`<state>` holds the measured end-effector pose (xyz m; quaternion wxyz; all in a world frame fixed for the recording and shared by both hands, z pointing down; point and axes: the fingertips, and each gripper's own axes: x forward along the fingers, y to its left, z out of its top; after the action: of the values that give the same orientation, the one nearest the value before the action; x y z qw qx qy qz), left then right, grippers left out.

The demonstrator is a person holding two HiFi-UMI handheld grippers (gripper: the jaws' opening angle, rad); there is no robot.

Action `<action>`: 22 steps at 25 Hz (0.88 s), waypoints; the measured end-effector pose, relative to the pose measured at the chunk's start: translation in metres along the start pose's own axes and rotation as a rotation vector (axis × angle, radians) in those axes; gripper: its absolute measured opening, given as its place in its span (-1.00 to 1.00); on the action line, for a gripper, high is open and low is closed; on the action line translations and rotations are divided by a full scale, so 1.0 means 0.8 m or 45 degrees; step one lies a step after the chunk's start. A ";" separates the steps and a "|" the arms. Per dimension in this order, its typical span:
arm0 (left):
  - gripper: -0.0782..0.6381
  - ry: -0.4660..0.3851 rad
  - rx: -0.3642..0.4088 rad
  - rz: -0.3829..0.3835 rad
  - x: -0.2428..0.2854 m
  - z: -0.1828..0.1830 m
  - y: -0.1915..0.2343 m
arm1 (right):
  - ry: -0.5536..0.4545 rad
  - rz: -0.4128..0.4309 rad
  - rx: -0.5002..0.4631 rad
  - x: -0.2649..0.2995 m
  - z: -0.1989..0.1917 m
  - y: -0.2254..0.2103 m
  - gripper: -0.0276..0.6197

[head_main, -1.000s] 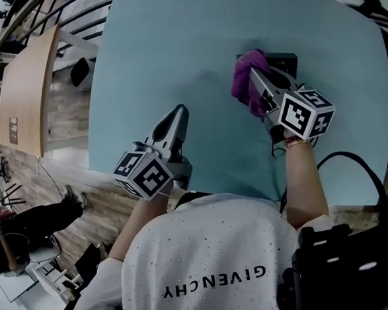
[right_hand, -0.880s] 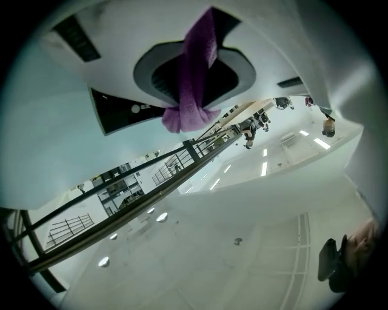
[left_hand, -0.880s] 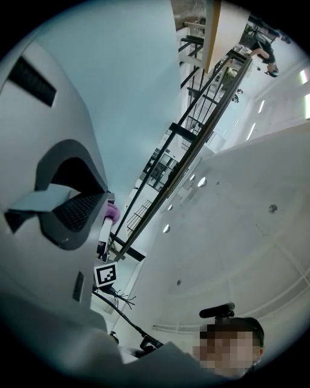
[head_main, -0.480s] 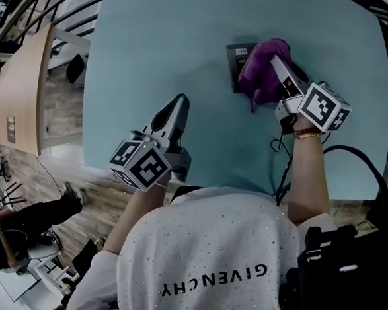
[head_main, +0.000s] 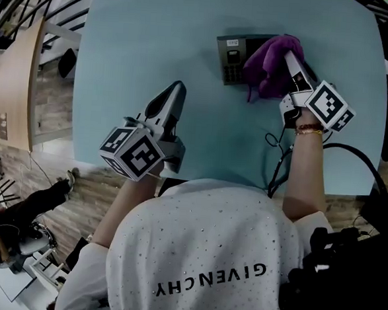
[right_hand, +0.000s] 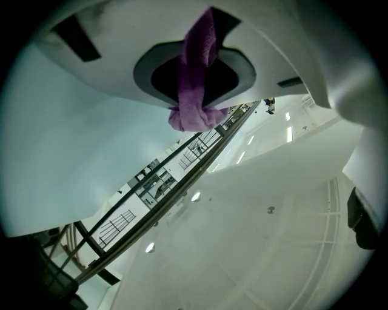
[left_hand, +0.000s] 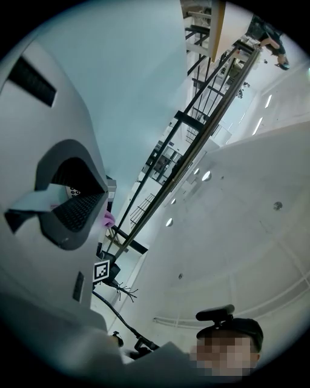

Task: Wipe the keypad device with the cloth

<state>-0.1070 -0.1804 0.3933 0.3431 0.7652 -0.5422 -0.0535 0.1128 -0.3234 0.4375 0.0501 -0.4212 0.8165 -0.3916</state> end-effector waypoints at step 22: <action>-0.78 0.050 -0.010 -0.016 0.013 -0.014 -0.003 | 0.311 0.376 -0.401 0.042 -0.116 0.143 -0.70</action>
<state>-0.0960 -0.1839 0.4033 0.3563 0.7682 -0.5301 -0.0426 -0.0212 -0.2541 0.4317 -0.0587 -0.2496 0.9201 -0.2961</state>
